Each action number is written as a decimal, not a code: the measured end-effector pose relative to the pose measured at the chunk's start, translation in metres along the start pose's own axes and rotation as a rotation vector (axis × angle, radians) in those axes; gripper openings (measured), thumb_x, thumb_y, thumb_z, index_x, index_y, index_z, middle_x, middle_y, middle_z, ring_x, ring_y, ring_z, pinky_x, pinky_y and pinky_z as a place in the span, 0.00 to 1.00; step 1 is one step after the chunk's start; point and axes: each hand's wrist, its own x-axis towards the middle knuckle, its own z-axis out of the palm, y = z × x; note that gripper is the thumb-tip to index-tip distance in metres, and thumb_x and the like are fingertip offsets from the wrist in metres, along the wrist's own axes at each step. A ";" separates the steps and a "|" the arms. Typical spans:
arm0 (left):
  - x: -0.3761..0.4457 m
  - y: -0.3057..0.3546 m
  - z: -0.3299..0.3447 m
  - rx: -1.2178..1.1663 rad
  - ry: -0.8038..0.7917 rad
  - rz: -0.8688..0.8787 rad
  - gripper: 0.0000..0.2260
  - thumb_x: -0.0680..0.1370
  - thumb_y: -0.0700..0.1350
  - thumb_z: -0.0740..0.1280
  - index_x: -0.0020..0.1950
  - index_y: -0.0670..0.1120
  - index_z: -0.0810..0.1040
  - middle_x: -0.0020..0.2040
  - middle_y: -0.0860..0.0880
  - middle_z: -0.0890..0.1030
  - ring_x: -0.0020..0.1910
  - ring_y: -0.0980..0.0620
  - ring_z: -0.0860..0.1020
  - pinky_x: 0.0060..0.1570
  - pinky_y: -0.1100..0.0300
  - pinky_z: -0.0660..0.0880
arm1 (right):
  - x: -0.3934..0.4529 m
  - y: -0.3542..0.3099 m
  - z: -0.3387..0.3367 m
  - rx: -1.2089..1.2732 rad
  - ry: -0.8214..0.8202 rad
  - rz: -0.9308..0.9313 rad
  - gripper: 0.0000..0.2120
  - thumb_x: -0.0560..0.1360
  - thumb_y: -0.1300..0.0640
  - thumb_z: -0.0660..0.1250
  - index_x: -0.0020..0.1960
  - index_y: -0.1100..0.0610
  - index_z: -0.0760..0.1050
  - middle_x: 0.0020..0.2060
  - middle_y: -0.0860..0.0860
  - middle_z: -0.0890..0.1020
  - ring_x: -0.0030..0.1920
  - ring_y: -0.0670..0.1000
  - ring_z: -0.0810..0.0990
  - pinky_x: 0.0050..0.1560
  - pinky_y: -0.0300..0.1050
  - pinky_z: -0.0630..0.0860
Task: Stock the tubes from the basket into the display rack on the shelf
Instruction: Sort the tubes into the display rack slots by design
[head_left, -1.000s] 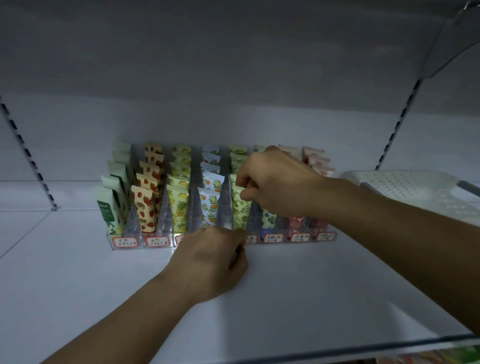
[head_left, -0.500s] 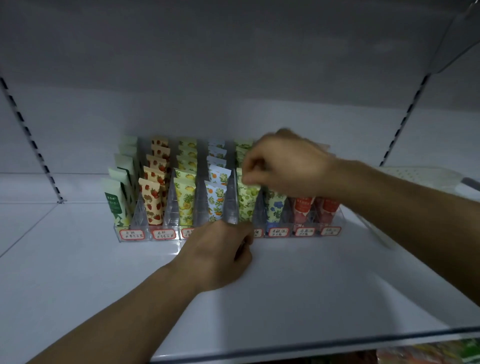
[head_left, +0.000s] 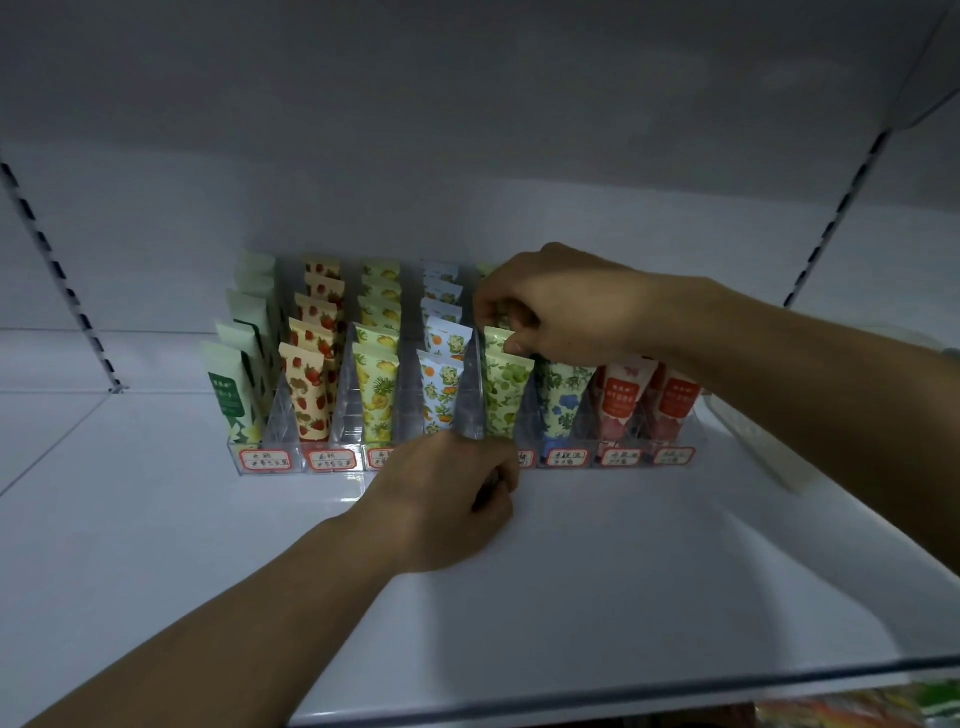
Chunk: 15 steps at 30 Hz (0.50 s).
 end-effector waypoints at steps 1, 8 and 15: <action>0.000 0.000 0.000 -0.002 0.001 -0.001 0.03 0.74 0.46 0.63 0.44 0.54 0.75 0.29 0.56 0.74 0.29 0.56 0.73 0.28 0.64 0.64 | 0.000 0.000 0.001 -0.008 -0.005 -0.008 0.12 0.80 0.57 0.69 0.62 0.53 0.76 0.40 0.43 0.74 0.38 0.41 0.72 0.36 0.35 0.66; 0.001 -0.001 0.000 -0.017 -0.005 -0.022 0.04 0.75 0.46 0.63 0.45 0.54 0.76 0.29 0.56 0.74 0.30 0.57 0.73 0.29 0.65 0.61 | -0.004 0.007 -0.022 0.154 0.162 0.077 0.04 0.79 0.52 0.69 0.52 0.49 0.81 0.45 0.43 0.82 0.45 0.42 0.80 0.45 0.35 0.74; 0.001 -0.002 0.002 -0.013 0.011 -0.010 0.03 0.75 0.46 0.63 0.45 0.54 0.76 0.28 0.57 0.73 0.29 0.58 0.73 0.29 0.67 0.61 | 0.010 0.005 -0.010 0.107 0.090 0.213 0.13 0.75 0.52 0.75 0.58 0.56 0.82 0.50 0.50 0.84 0.48 0.50 0.82 0.54 0.45 0.80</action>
